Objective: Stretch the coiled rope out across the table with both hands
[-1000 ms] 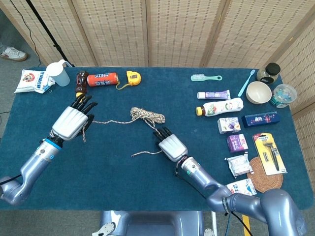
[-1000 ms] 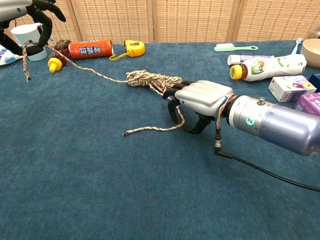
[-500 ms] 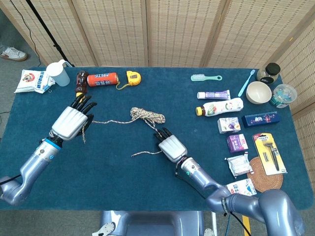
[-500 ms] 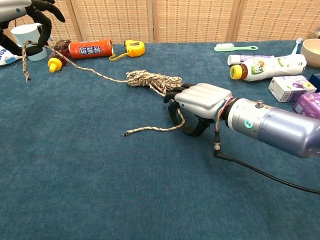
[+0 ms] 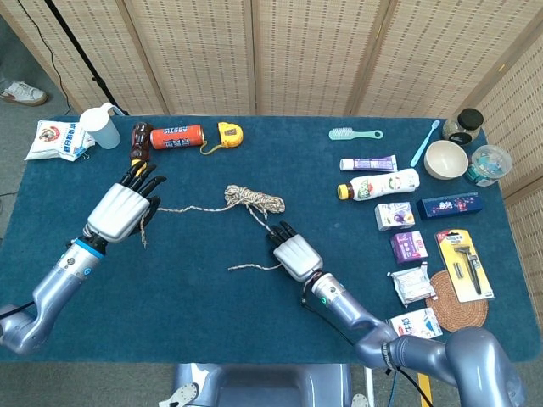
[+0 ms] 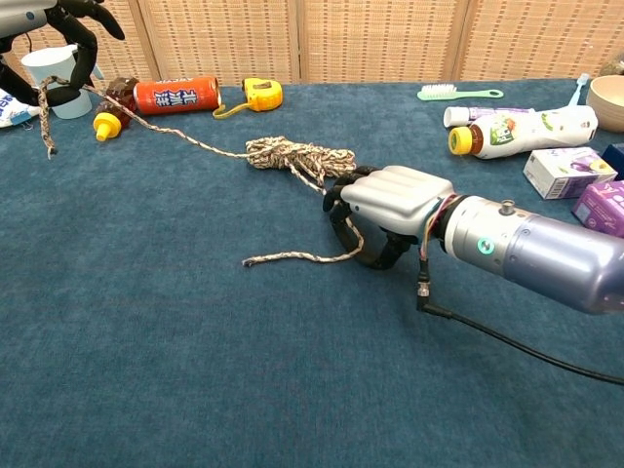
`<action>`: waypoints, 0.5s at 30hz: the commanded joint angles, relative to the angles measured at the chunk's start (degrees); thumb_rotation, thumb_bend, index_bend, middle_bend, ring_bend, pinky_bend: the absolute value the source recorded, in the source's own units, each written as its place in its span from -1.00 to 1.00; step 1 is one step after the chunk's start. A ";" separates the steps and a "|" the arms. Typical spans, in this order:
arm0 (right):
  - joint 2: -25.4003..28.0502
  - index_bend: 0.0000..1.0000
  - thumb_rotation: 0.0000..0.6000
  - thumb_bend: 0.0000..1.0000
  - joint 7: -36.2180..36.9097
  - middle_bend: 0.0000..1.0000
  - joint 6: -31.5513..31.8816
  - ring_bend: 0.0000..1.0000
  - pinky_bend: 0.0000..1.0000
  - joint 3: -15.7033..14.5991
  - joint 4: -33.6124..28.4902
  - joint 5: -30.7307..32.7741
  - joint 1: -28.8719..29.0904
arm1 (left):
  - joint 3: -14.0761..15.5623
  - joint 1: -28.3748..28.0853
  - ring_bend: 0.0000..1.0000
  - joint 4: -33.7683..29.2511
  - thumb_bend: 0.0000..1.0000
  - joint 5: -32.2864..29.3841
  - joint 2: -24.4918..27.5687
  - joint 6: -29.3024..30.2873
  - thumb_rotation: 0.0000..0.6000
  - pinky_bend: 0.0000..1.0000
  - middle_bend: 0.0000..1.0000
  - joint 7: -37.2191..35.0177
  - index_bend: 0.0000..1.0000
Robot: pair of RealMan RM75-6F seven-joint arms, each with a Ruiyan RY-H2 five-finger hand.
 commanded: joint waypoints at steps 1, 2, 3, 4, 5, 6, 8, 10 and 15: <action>0.10 0.12 1.00 -0.13 0.07 -0.60 0.25 -0.81 -1.00 0.00 -0.21 -0.10 -0.13 | 0.02 0.00 -1.00 -0.16 -0.08 0.03 0.03 -0.03 1.00 -1.00 -0.59 0.02 0.53; 0.18 0.14 1.00 -0.13 0.11 -0.59 0.41 -0.80 -1.00 -0.01 -0.39 -0.15 -0.21 | 0.03 0.01 -1.00 -0.29 -0.08 0.06 0.03 0.00 1.00 -1.00 -0.59 0.02 0.53; 0.26 0.16 1.00 -0.13 0.13 -0.57 0.51 -0.78 -1.00 -0.02 -0.53 -0.19 -0.27 | 0.03 0.02 -1.00 -0.38 -0.08 0.05 0.03 0.01 1.00 -1.00 -0.59 -0.02 0.53; 0.40 0.16 1.00 -0.13 0.13 -0.56 0.68 -0.77 -1.00 -0.01 -0.74 -0.24 -0.36 | 0.01 0.04 -1.00 -0.58 -0.09 0.02 0.06 0.01 1.00 -1.00 -0.59 -0.20 0.54; 0.53 0.18 1.00 -0.13 0.12 -0.55 0.79 -0.75 -1.00 -0.02 -0.93 -0.27 -0.42 | 0.00 0.05 -1.00 -0.72 -0.09 -0.01 0.12 -0.02 1.00 -1.00 -0.59 -0.32 0.55; 0.78 0.19 1.00 -0.12 0.05 -0.54 0.98 -0.74 -1.00 -0.02 -1.23 -0.30 -0.54 | 0.00 0.07 -1.00 -0.97 -0.09 -0.06 0.23 -0.07 1.00 -1.00 -0.59 -0.54 0.55; 1.20 0.19 1.00 -0.13 0.11 -0.53 1.32 -0.73 -1.00 0.03 -1.82 -0.38 -0.71 | -0.03 0.16 -1.00 -1.27 -0.08 -0.14 0.41 -0.02 1.00 -1.00 -0.59 -0.82 0.56; 1.63 0.20 1.00 -0.13 0.06 -0.52 1.72 -0.71 -1.00 0.02 -2.32 -0.56 -0.88 | -0.02 0.28 -1.00 -1.50 -0.08 -0.19 0.60 0.06 1.00 -1.00 -0.59 -1.03 0.57; 3.52 0.19 1.00 -0.13 -0.21 -0.51 3.27 -0.70 -1.00 -0.10 -4.47 -0.79 -1.91 | 0.31 0.98 -1.00 -2.31 -0.08 -0.30 1.47 0.41 1.00 -1.00 -0.59 -2.05 0.59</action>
